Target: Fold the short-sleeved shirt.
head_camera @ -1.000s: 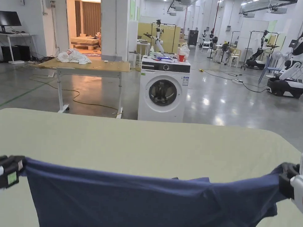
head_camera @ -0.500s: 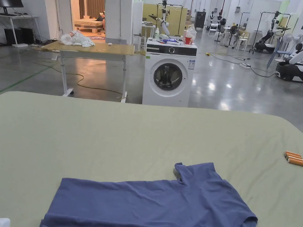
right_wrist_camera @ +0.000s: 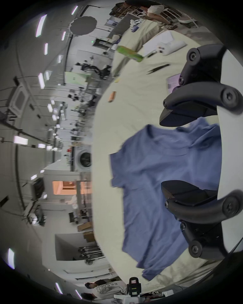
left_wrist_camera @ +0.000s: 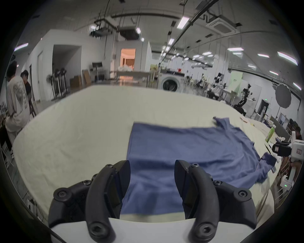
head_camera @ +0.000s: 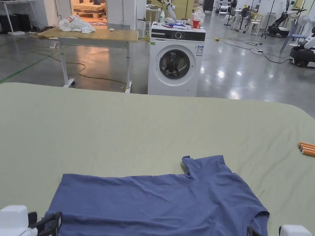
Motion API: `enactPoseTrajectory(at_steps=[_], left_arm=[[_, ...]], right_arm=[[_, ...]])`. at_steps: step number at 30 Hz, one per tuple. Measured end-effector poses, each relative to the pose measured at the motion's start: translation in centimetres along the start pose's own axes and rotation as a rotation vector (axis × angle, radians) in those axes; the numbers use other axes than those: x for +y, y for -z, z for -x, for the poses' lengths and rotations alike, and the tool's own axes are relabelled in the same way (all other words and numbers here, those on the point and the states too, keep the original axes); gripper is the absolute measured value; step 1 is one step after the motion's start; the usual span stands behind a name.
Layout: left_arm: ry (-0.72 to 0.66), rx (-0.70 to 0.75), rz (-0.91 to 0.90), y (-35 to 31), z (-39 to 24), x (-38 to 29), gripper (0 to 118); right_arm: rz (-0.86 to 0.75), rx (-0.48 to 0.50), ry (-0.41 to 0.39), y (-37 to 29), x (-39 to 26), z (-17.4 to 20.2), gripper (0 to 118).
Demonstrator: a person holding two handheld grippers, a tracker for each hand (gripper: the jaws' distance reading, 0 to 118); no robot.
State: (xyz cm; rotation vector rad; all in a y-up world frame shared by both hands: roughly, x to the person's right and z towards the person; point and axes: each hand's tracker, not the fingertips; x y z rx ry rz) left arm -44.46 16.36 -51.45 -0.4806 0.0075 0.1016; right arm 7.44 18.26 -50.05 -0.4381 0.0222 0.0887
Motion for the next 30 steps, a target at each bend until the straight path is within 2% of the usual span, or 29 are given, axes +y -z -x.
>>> enactPoseTrajectory(at_steps=[3, 6, 8, 9, 10, 12, 13, 14, 17, 22, 27, 30], left_arm=[[0.025, -0.028, -0.105, -0.3, -2.2, 2.3, 58], [0.068, 0.008, -0.199, -0.5, -4.4, 4.2, 57], [0.083, 0.039, -0.273, -0.8, -5.5, 5.0, 51], [0.078, 0.052, -0.296, -0.9, -6.0, 5.5, 44], [0.072, 0.059, -0.321, -1.1, -6.3, 5.8, 36], [0.085, 0.072, -0.343, -1.3, -6.9, 6.2, 20], [0.091, 0.081, -0.364, -1.4, -7.2, 6.3, 12], [0.101, 0.084, -0.381, -1.5, -7.4, 6.4, 1], [0.124, 0.105, -0.382, -1.3, -7.6, 6.8, 0], [0.134, 0.131, -0.343, 0.3, -6.3, 7.7, 0], [0.087, 0.136, -0.099, 6.1, -1.6, 9.2, 0], [0.079, 0.127, -0.012, 10.4, 1.7, 9.8, 0]], right_arm=[[-0.13, -0.021, -0.003, 0.2, 2.4, 2.1, 72], [-0.242, -0.034, 0.026, 0.1, 4.3, 3.9, 72], [-0.293, -0.028, 0.047, 0.3, 5.7, 5.0, 71], [-0.327, -0.022, 0.063, 0.2, 6.2, 5.5, 69], [-0.356, -0.01, 0.069, 0.1, 6.6, 5.9, 64], [-0.41, -0.005, 0.057, 0.4, 7.5, 6.8, 29], [-0.424, -0.033, 0.038, 0.5, 7.8, 7.2, 10], [-0.426, -0.055, 0.014, 0.6, 8.1, 7.7, 5], [-0.447, -0.026, 0.039, 1.1, 8.6, 8.3, 1], [-0.443, -0.04, 0.047, 2.5, 8.9, 8.9, 0], [-0.387, -0.023, 0.05, 4.3, 8.8, 8.5, 0], [-0.347, -0.021, 0.043, 5.4, 8.3, 8.1, 0]])
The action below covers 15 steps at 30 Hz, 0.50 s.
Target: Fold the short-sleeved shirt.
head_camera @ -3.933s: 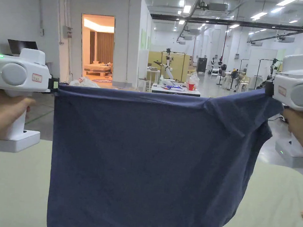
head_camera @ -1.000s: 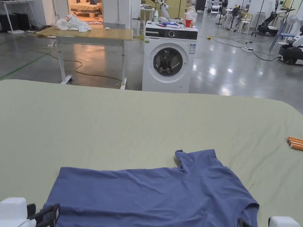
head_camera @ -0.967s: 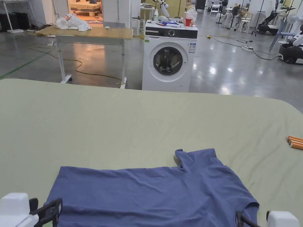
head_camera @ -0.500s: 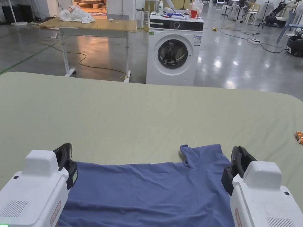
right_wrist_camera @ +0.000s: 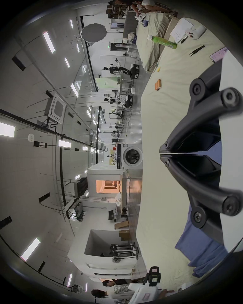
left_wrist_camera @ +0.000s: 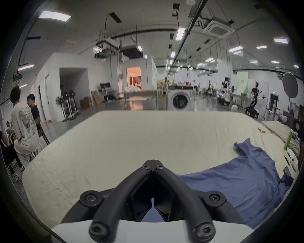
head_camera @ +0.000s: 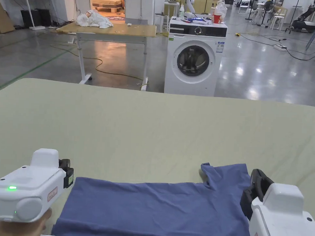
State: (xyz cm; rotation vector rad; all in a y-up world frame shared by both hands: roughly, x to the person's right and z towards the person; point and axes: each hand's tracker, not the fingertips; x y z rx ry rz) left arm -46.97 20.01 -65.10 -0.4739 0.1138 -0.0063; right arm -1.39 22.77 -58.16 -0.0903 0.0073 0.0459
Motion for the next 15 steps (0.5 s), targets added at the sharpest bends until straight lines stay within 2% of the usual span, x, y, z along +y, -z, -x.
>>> enactPoseTrajectory(at_steps=[6, 7, 8, 11, 15], left_arm=[[-0.113, -0.069, 0.284, 8.8, 3.7, 0.7, 1], [-0.123, -0.076, 0.31, 9.5, 3.5, 0.9, 6], [-0.13, -0.094, 0.342, 10.5, 3.6, 1.0, 19], [-0.116, -0.12, 0.424, 12.8, 3.1, 1.1, 70], [-0.102, -0.112, 0.498, 15.1, 2.1, 0.2, 73]], right_arm=[[0.082, -0.026, -0.053, 1.4, -1.7, -1.0, 0], [0.093, -0.026, -0.05, 1.6, -2.0, -1.2, 0], [0.111, -0.035, -0.056, 1.8, -2.3, -1.3, 0], [0.144, -0.047, -0.054, 2.2, -3.1, -2.1, 0], [0.186, -0.067, -0.062, 2.7, -4.2, -3.0, 0]])
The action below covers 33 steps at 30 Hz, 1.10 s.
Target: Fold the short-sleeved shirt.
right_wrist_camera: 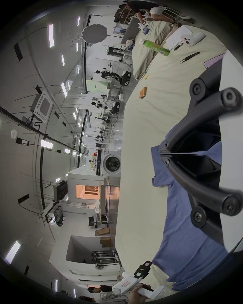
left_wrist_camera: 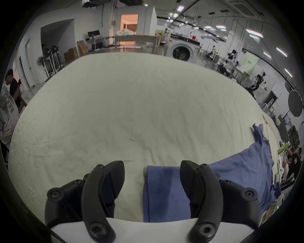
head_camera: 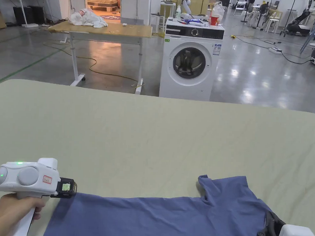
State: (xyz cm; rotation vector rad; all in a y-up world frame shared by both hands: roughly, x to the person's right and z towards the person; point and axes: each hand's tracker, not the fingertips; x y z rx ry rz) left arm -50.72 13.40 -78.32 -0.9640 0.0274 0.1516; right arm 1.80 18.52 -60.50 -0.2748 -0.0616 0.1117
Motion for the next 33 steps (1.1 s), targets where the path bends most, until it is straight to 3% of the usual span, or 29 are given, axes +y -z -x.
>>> enactPoseTrajectory(at_steps=[3, 6, 9, 10, 13, 15, 17, 19, 21, 23, 27, 30, 33], left_arm=[[0.009, 0.059, 0.069, 1.7, -0.5, -0.5, 69], [0.013, 0.084, 0.028, 1.9, -1.2, -1.5, 64], [0.043, 0.124, -0.02, 1.8, -1.9, -2.0, 51], [0.07, 0.127, -0.027, 1.7, -2.2, -2.1, 44], [0.138, 0.091, -0.046, 2.0, -2.6, -2.2, 2], [0.133, 0.078, -0.041, 2.0, -2.9, -2.4, 2], [0.143, 0.082, -0.043, 2.3, -2.7, -2.5, 0], [0.103, 0.065, -0.058, 1.7, -2.2, -2.3, 0], [0.091, 0.046, -0.074, 0.7, -2.2, -2.5, 0], [0.106, 0.041, -0.092, -0.1, -2.2, -2.5, 0], [0.094, 0.03, -0.126, -1.6, -2.2, -2.6, 0], [0.103, 0.032, -0.131, -2.2, -2.4, -2.8, 0], [0.131, 0.041, -0.138, -2.6, -2.6, -3.2, 0]], right_arm=[[0.032, -0.011, 0.004, 0.4, -0.6, -0.4, 0], [0.058, -0.018, 0.004, 0.9, -0.9, -0.7, 0], [0.081, -0.02, 0.005, 1.8, -1.0, -1.1, 0], [0.091, -0.019, 0.006, 2.2, -1.0, -1.2, 0], [0.142, 0.002, 0.014, 4.7, -0.3, -1.9, 1], [0.187, 0.027, 0.058, 7.4, 0.3, -3.1, 1], [0.245, 0.032, 0.047, 10.3, 1.1, -4.0, 7], [0.308, 0.051, 0.025, 14.2, 1.8, -5.4, 25], [0.385, 0.074, 0.008, 17.8, 2.3, -6.5, 54], [0.497, 0.094, -0.01, 21.3, 2.4, -7.5, 69], [0.612, 0.161, -0.007, 26.6, 0.8, -8.8, 69], [0.718, 0.17, -0.065, 28.8, -0.9, -8.4, 69], [0.713, 0.165, -0.034, 29.1, -1.3, -8.4, 69]])
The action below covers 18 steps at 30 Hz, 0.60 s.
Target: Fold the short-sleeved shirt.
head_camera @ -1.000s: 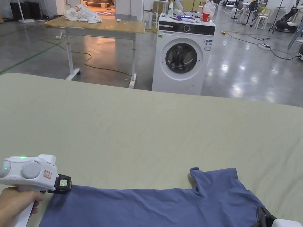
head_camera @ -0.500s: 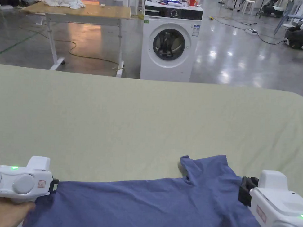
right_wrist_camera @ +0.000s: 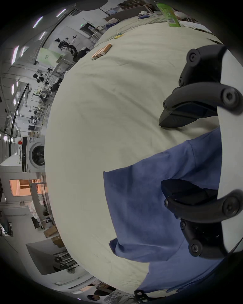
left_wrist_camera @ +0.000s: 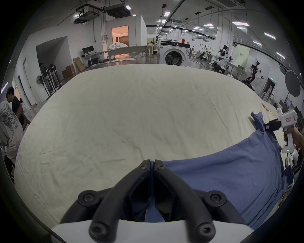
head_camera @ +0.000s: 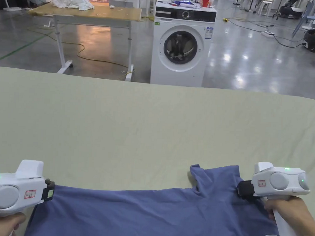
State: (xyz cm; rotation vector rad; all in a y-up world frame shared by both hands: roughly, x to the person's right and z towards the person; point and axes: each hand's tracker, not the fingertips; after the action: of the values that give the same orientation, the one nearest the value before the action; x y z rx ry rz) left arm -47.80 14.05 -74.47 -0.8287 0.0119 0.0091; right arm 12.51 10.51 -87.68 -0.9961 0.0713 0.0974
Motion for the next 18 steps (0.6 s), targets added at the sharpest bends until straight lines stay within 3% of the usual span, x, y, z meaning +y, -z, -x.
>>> enactPoseTrajectory(at_steps=[2, 6, 9, 10, 14, 18], left_arm=[[0.0, 0.003, 0.002, 0.0, 0.0, -0.3, 0], [-0.011, 0.011, 0.005, 0.1, -0.3, -0.8, 0], [-0.023, 0.015, 0.005, 0.1, -0.3, -1.0, 0], [-0.027, 0.015, 0.003, -0.1, -0.2, -1.0, 0], [-0.03, 0.017, -0.02, -1.1, -0.2, -0.7, 0], [-0.036, 0.006, -0.079, -3.1, -0.2, -0.1, 0]], right_arm=[[0.001, -0.011, -0.015, 0.1, 0.3, 0.3, 59], [-0.03, -0.037, -0.143, -0.2, -0.3, 2.6, 33], [-0.042, -0.067, -0.135, -0.3, -0.4, 2.9, 2], [-0.052, -0.099, -0.149, -0.6, -0.5, 3.0, 2], [-0.089, -0.082, -0.17, -2.5, -1.3, 3.3, 2], [-0.22, -0.093, -0.083, -6.6, -1.6, 3.1, 1]])
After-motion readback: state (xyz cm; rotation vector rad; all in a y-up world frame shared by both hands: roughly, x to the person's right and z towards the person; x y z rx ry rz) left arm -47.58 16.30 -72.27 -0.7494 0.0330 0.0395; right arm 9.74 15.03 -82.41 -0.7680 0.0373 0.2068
